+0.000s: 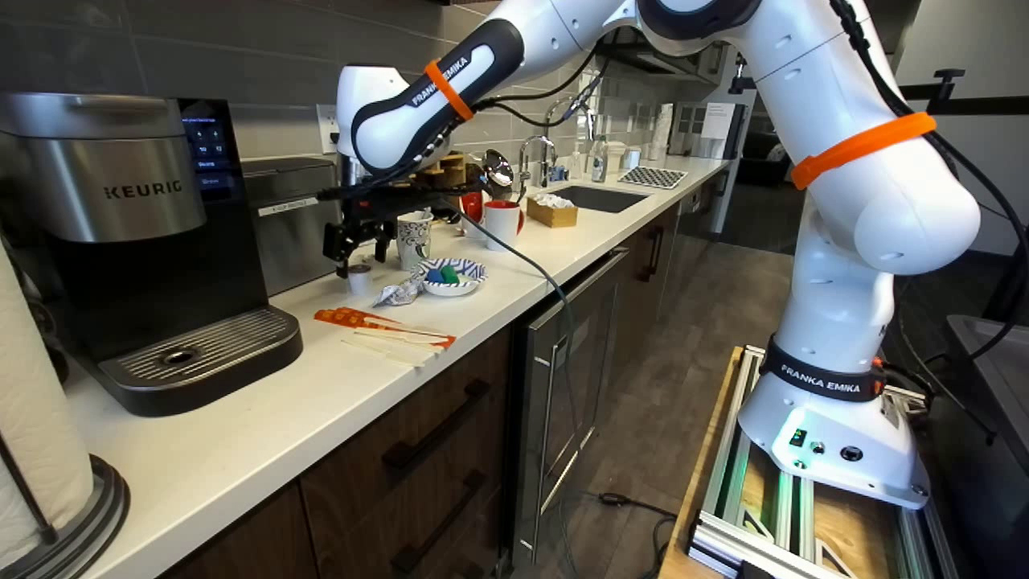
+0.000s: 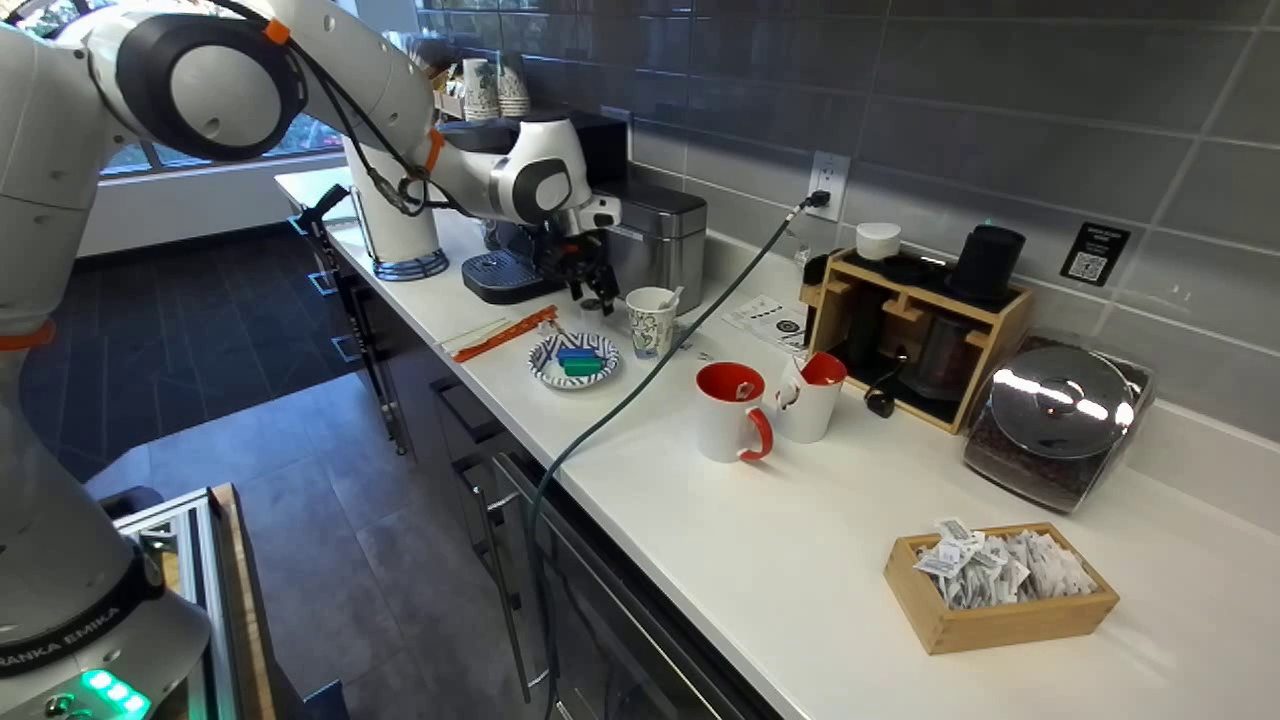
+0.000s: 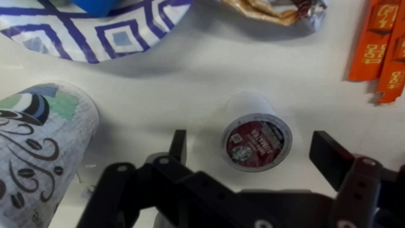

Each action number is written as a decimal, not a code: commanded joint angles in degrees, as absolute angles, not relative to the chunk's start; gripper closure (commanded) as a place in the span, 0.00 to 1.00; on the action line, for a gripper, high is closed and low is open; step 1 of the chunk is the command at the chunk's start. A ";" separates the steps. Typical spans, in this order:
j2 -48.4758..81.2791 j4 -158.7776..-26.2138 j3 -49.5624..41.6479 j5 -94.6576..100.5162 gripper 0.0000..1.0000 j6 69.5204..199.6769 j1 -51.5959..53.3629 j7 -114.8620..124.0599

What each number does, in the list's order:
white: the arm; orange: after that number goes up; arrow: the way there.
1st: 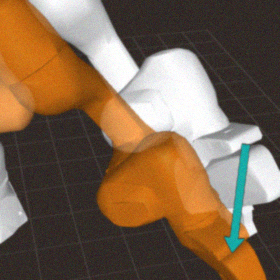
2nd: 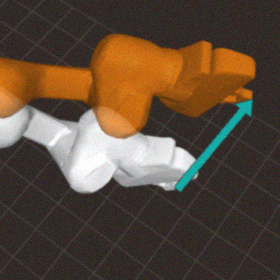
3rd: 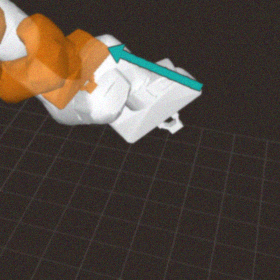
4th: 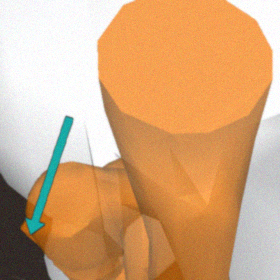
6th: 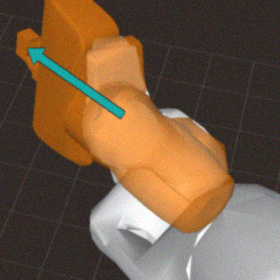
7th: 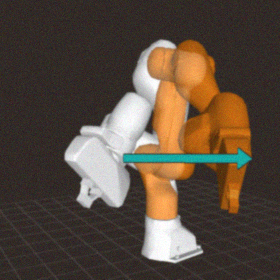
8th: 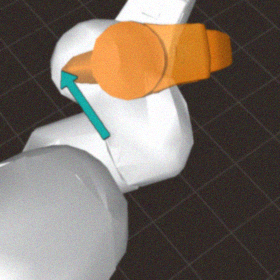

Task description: Put the white object on top of the coffee machine

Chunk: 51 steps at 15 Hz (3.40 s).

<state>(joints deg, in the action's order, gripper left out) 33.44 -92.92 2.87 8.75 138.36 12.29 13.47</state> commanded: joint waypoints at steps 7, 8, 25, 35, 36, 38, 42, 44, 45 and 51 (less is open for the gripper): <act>34.60 -90.63 3.36 4.99 0.27 136.31 12.01 12.45; 34.69 -90.43 3.32 4.88 0.27 136.42 12.00 12.51; 26.63 -95.33 4.49 4.26 0.72 131.43 11.25 9.23; 4.18 -111.50 10.92 -2.95 0.72 131.01 8.30 -12.49; 1.75 -112.49 11.05 -3.03 0.72 131.10 8.65 -13.64; -2.26 -113.47 11.41 -2.46 0.72 131.56 9.65 -15.00; -6.71 -111.52 12.85 -3.59 0.72 131.46 12.34 -16.11; -5.45 -110.22 12.57 -1.69 0.47 131.78 12.42 -14.38; -6.33 -110.22 12.81 -1.82 0.47 131.78 12.96 -14.45; -4.53 -107.09 14.27 -0.03 0.72 133.51 13.69 -10.43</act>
